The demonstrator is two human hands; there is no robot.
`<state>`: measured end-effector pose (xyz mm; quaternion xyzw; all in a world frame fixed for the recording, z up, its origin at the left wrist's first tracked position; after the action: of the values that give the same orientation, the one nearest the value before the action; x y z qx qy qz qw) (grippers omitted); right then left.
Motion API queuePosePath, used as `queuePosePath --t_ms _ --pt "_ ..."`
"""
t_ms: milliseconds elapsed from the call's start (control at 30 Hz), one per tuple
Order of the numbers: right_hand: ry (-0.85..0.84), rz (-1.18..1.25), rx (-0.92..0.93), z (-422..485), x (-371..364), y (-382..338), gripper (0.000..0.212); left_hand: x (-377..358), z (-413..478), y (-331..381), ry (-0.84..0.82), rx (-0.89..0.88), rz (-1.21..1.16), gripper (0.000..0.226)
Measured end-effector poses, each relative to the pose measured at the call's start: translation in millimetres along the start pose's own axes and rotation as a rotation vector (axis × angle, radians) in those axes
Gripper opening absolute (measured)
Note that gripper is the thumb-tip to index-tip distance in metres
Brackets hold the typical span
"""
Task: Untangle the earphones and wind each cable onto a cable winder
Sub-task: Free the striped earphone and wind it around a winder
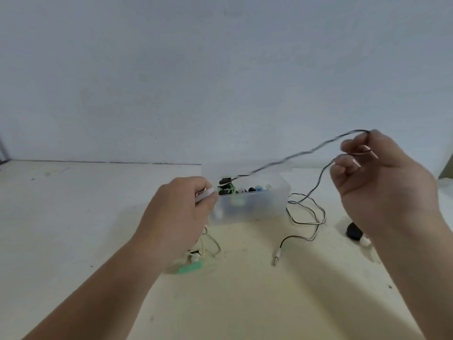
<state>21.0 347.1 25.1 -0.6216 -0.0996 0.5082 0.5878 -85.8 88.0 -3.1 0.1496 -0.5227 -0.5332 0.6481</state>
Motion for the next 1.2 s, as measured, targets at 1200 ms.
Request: queuePosePath --t_ms 1200 --pt "-0.079 -1.375 0.189 -18 -22 14 0.013 -18 -9 19 -0.127 -0.088 -0.108 0.014"
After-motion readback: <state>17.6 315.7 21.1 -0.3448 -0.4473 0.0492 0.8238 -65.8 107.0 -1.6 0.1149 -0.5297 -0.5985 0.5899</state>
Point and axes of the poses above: each hand's wrist, its own z-axis towards the middle knuckle, its own x-axis out of the back of the hand, y = z × x, the point moved 7 cm from there along z, towards the middle knuckle, and after that the axes turned 12 degrees about -z, right-handed, at the moved point
